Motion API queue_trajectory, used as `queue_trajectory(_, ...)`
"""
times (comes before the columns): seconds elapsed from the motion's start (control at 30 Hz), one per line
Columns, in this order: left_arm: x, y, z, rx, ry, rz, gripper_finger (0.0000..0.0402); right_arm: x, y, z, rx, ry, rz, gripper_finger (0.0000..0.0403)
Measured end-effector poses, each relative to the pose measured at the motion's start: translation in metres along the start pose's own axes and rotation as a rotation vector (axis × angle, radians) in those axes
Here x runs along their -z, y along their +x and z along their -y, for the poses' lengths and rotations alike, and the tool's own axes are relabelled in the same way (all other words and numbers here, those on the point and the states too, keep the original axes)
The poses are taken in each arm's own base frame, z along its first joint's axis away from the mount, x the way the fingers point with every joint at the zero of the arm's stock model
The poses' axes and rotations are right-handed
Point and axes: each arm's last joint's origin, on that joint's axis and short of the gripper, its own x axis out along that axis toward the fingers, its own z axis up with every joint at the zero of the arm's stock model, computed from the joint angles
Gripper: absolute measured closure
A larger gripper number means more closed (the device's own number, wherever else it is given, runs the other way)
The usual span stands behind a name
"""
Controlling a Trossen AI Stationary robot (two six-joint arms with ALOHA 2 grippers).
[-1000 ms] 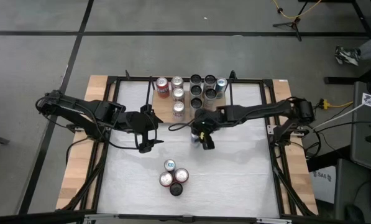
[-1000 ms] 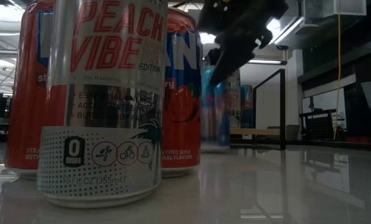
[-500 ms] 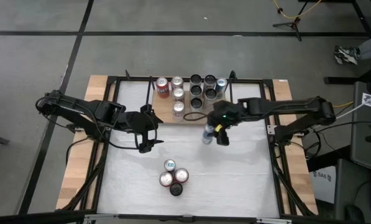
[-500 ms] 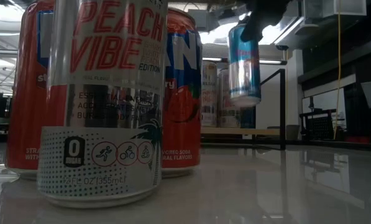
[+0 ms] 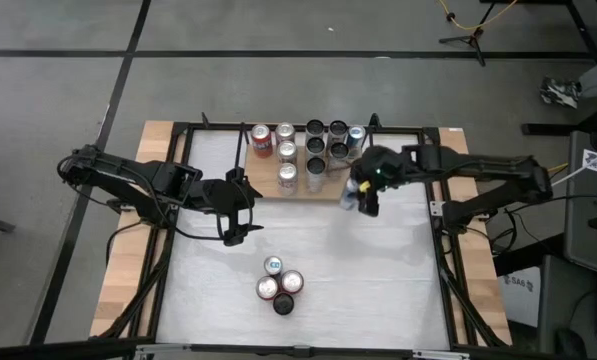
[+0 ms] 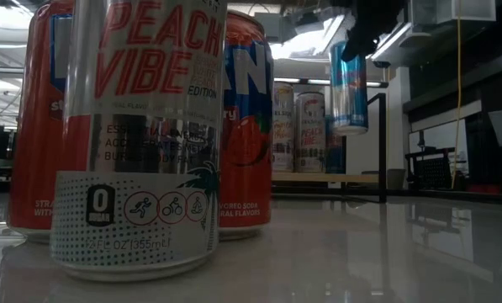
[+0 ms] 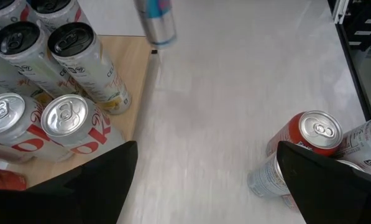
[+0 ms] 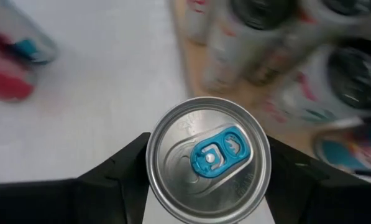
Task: Place canned beverage on shelf
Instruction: Put the blue soda can onto the shelf aligned with the other blue soda can
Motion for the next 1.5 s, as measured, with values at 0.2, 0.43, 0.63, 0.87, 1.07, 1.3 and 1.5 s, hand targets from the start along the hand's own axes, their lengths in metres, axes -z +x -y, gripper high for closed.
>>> queue_trajectory(0.2,0.000,0.000,0.000,0.000,0.000,0.000,0.0024,0.006,-0.005,0.023,0.058,0.062,-0.034,0.0164)
queue_trajectory(0.43,0.000,0.000,0.000,0.000,0.000,0.000,0.0024,0.007,-0.005,0.045,0.108,0.064,-0.037,0.0164)
queue_trajectory(0.63,0.000,0.000,0.000,0.000,0.000,0.000,0.0024,0.008,-0.006,0.059,0.143,0.080,-0.041,0.0164)
queue_trajectory(0.87,0.000,0.000,0.000,0.000,0.000,0.000,0.0024,0.006,-0.005,0.074,0.181,0.075,-0.015,0.0164)
queue_trajectory(1.07,0.000,0.000,0.000,0.000,0.000,0.000,0.0024,0.013,0.006,0.083,0.196,0.077,-0.024,0.0164)
queue_trajectory(1.3,0.000,0.000,0.000,0.000,0.000,0.000,0.0024,0.024,0.020,0.087,0.206,0.088,-0.043,0.0164)
queue_trajectory(1.5,0.000,0.000,0.000,0.000,0.000,0.000,0.0024,0.025,0.025,0.088,0.218,0.048,-0.024,0.0164)
